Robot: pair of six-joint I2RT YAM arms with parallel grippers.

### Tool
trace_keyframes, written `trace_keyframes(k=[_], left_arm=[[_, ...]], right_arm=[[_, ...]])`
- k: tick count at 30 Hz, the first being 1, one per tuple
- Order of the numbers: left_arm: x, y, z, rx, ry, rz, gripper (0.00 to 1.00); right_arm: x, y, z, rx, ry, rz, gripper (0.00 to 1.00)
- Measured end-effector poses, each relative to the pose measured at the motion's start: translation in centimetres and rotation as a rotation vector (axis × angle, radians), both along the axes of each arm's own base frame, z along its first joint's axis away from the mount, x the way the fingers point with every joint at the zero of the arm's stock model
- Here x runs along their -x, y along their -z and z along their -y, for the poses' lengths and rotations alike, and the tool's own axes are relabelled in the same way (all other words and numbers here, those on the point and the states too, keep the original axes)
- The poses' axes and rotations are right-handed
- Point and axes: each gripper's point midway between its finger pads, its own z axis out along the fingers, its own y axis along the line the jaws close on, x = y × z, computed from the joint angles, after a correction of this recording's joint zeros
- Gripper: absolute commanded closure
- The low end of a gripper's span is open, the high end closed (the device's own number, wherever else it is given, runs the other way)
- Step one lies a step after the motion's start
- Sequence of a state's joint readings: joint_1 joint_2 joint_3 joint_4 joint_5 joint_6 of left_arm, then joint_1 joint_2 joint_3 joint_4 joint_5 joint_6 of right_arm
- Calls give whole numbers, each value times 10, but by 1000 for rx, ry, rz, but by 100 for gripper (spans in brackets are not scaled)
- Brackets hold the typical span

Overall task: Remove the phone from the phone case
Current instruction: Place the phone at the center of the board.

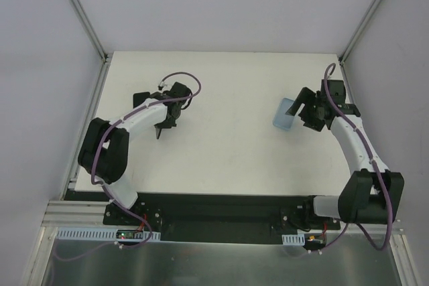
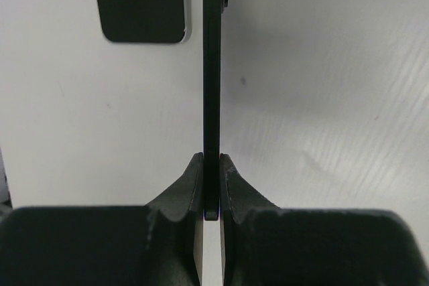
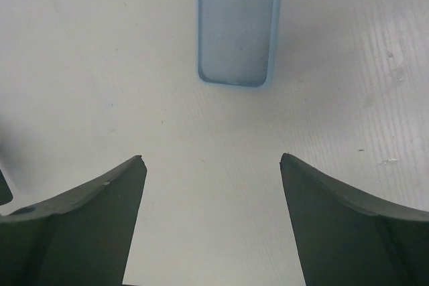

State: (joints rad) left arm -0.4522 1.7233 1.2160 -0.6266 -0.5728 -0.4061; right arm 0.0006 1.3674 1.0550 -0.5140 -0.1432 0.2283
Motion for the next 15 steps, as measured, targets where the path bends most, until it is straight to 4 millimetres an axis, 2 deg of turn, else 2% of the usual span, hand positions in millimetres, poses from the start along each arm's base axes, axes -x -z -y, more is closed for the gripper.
trace_keyframes(k=[5,9,12,13,14,15], left_arm=[[45,4,-20,-20,-25,-40,100],[71,5,-26,-19,-43,-54,100],[80,8,-26,-24,-56,-71,100],[82,9,-27,-23,-65,-75,98],[84,10,-27,-23,-71,-78,90],[85,11,-27,-23,-79,-82,87]], right_arm=[[22,-14,0,5,-7,41,16],[32,-16,0,4,-12,38,16],[37,-17,0,4,-14,33,16],[38,-18,-1,3,-15,33,16],[38,-18,-1,2,-15,34,16],[38,-18,-1,1,-17,35,16]])
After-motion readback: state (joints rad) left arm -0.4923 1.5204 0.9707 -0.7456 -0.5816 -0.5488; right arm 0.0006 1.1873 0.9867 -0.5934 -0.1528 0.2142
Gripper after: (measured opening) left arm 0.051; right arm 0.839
